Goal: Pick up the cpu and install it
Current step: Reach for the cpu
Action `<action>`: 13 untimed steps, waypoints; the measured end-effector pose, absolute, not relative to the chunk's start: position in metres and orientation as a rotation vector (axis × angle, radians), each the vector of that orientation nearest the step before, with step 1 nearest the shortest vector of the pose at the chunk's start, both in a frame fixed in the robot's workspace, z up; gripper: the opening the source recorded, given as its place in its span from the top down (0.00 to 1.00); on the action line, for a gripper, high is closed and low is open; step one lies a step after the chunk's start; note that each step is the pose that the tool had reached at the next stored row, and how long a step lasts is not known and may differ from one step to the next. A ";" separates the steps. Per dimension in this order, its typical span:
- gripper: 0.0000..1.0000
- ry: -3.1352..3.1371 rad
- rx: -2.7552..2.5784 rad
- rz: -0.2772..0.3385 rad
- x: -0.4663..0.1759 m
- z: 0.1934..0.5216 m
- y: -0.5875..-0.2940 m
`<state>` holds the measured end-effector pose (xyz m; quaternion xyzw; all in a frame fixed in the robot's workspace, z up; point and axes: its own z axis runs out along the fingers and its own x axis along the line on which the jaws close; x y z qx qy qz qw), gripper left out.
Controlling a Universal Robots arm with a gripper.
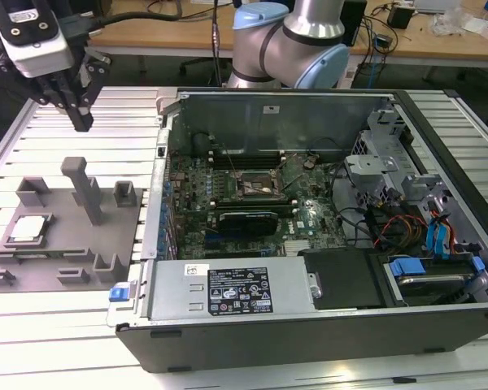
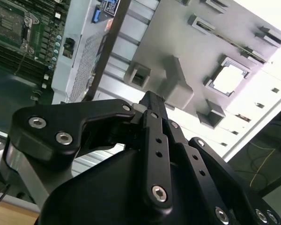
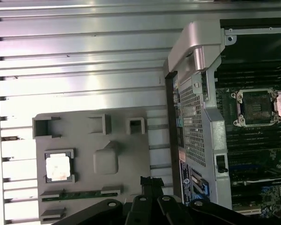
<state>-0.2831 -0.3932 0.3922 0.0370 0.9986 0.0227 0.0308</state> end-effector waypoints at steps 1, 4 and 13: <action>0.89 3.076 0.114 0.070 -0.287 0.392 -0.393; 0.89 3.074 0.114 0.070 -0.299 0.392 -0.393; 0.89 3.070 0.114 0.070 -0.319 0.388 -0.393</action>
